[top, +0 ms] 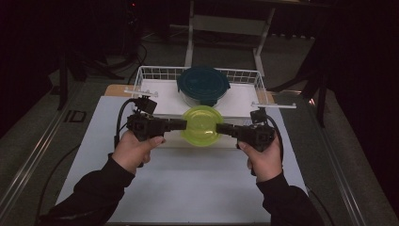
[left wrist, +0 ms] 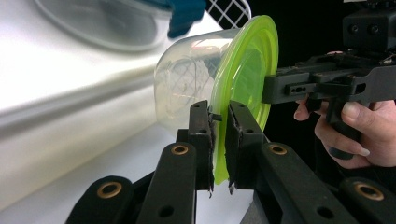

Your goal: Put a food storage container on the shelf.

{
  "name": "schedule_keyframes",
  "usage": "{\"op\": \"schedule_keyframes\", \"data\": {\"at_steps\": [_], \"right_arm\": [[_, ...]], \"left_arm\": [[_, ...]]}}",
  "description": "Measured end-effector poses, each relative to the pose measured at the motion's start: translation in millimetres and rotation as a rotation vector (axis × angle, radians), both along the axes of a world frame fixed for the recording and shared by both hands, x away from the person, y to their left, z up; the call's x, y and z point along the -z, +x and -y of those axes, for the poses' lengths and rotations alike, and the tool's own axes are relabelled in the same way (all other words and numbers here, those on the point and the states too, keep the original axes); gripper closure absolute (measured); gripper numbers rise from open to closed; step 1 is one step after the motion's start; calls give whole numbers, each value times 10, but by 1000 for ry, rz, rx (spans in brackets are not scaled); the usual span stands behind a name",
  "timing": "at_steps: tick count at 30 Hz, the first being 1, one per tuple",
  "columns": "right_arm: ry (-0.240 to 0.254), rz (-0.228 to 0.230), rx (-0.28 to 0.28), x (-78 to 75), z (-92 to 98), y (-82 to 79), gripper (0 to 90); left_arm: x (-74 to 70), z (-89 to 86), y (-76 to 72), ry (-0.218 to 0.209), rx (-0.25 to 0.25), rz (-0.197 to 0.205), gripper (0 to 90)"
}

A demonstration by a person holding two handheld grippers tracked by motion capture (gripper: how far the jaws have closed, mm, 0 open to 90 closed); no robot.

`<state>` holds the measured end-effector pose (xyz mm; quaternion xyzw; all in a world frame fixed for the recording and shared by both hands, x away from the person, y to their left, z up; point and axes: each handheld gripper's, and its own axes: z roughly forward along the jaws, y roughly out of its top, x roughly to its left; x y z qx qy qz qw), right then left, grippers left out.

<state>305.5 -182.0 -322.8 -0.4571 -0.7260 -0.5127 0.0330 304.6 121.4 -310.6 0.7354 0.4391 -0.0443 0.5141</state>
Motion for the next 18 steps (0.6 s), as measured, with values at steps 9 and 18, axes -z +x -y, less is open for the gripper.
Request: {"op": "schedule_keyframes", "data": {"at_steps": [9, 18], "right_arm": [[2, 38, 16, -339, -34, 159, 803], [-1, 65, 39, -575, -65, 385, 803]], "left_arm": [[-303, -31, 173, -18, -4, 39, 809], [-498, -39, 402, -27, -15, 64, 810]]}}
